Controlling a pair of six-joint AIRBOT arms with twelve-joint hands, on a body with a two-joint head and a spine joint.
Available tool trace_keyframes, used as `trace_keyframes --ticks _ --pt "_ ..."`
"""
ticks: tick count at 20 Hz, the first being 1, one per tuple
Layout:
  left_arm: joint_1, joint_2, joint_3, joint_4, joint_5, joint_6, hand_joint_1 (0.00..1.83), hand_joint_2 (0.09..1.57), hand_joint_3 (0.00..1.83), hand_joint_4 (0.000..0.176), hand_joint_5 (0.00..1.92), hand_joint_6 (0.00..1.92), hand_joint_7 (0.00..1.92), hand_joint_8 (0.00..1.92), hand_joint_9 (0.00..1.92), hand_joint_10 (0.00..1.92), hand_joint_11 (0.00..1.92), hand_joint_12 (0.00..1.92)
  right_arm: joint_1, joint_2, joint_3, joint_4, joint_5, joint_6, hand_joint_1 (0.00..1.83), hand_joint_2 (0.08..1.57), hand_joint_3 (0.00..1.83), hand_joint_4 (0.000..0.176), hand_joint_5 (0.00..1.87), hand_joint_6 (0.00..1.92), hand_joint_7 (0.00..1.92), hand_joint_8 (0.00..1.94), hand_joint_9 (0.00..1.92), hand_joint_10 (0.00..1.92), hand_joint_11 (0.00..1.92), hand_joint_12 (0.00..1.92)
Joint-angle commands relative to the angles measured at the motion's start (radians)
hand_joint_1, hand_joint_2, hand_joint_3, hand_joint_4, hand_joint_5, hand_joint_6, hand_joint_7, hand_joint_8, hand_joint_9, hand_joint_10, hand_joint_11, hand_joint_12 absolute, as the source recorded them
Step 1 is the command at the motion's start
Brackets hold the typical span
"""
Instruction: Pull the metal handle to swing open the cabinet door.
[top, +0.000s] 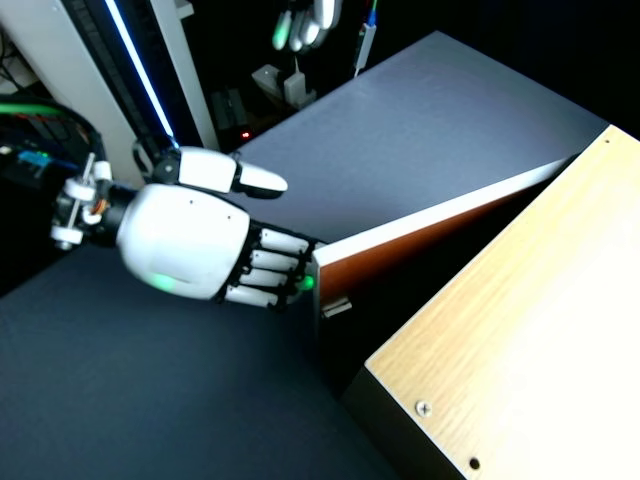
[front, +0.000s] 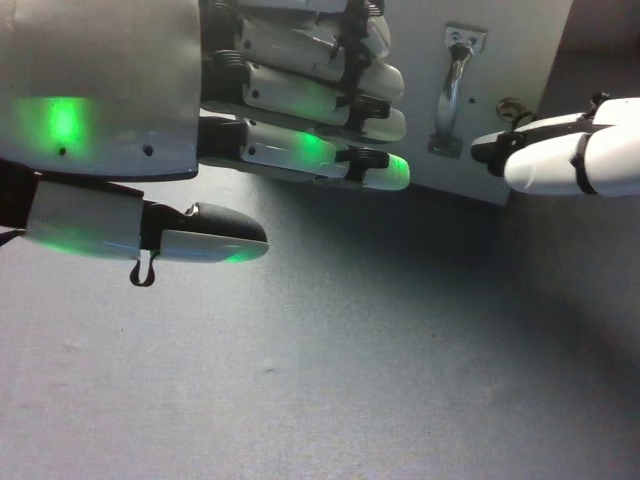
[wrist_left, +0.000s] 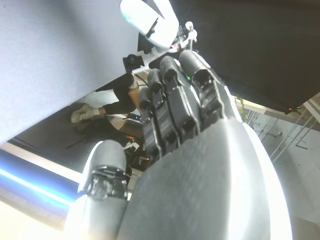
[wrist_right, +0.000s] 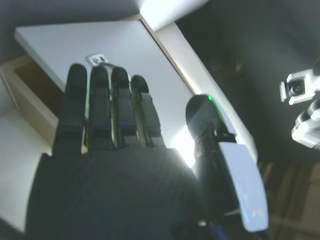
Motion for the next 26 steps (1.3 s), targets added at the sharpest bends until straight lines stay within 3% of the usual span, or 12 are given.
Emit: trace_keyframes --ticks 1,10,20,26 --pt "-0.01 0.004 0.001 -0.096 -0.022 0.006 0.0 1.57 0.07 0.0 0.41 0.0 0.43 0.0 0.39 0.0 0.0 0.89 0.002 0.015 -0.001 -0.007 0.102 0.0 0.0 1.56 0.0 0.0 0.23 0.01 0.25 0.0 0.22 0.0 0.0 0.61" --pt "-0.01 0.004 0.001 -0.096 -0.022 0.006 0.0 1.57 0.06 0.0 0.42 0.0 0.44 0.0 0.4 0.0 0.01 0.9 -0.029 0.057 0.033 -0.227 0.147 -0.013 0.0 1.55 0.0 0.0 0.23 0.0 0.25 0.0 0.22 0.0 0.0 0.64" --pt "-0.01 0.004 0.001 -0.096 -0.022 0.006 0.0 1.57 0.05 0.0 0.42 0.0 0.44 0.0 0.4 0.0 0.01 0.9 -0.038 0.07 0.15 -0.313 0.153 -0.013 0.0 1.56 0.0 0.0 0.22 0.0 0.24 0.0 0.22 0.0 0.0 0.62" --pt "-0.01 0.004 0.001 -0.096 -0.022 0.006 0.0 1.57 0.05 0.0 0.42 0.0 0.44 0.0 0.4 0.0 0.01 0.89 -0.038 0.043 0.205 -0.288 0.159 -0.013 0.0 1.56 0.0 0.0 0.21 0.0 0.23 0.0 0.21 0.0 0.0 0.6"
